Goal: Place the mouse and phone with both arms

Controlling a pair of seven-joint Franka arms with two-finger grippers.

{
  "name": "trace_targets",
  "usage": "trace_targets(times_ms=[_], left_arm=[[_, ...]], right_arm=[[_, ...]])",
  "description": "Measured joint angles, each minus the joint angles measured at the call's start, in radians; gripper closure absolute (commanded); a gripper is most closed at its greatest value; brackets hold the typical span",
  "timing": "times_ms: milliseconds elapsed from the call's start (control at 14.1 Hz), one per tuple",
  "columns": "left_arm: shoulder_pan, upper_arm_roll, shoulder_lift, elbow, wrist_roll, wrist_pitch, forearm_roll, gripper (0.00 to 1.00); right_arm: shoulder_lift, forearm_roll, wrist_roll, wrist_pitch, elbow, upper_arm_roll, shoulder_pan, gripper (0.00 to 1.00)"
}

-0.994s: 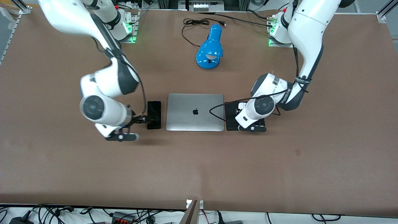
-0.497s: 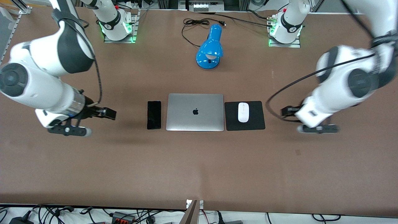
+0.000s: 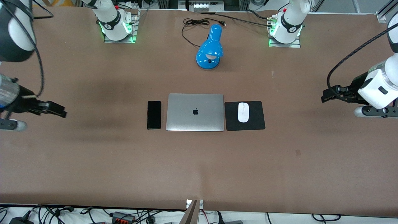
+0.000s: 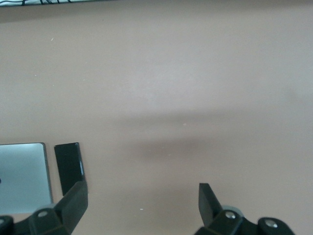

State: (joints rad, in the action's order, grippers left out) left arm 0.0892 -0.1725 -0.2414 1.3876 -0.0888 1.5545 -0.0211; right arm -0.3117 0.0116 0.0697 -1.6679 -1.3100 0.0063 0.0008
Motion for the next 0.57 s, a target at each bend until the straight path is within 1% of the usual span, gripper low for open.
trace_targets(times_ms=[71,142,213,284,426,497,568], left_arm=[[-0.037,0.027,0.007,0.001,-0.023,-0.002,0.023,0.0],[-0.088,0.069,0.021,0.008,-0.04,-0.011,0.039,0.0],[-0.126,0.101,0.047,0.034,-0.052,-0.014,0.045,0.0],[-0.144,0.117,0.09,0.089,-0.059,-0.004,0.046,0.0],[-0.14,0.13,0.196,0.238,-0.059,0.067,0.047,0.0],[-0.126,0.132,0.233,0.285,-0.057,0.09,0.047,0.0],[-0.107,0.132,0.252,0.306,-0.048,0.104,0.047,0.0]], right_arm=[[0.021,0.0,-0.034,0.009,0.0,-0.012,-0.002,0.0],[0.038,0.0,-0.062,0.023,-0.001,-0.021,-0.004,0.0],[0.051,0.0,-0.086,0.044,-0.003,-0.026,-0.008,0.0],[0.061,0.0,-0.098,0.052,-0.012,-0.027,-0.013,0.0],[0.082,-0.002,-0.111,0.03,-0.061,-0.029,-0.015,0.0],[0.102,-0.004,-0.113,-0.001,-0.105,-0.029,-0.014,0.0],[0.129,-0.006,-0.114,-0.034,-0.158,-0.029,-0.014,0.0]])
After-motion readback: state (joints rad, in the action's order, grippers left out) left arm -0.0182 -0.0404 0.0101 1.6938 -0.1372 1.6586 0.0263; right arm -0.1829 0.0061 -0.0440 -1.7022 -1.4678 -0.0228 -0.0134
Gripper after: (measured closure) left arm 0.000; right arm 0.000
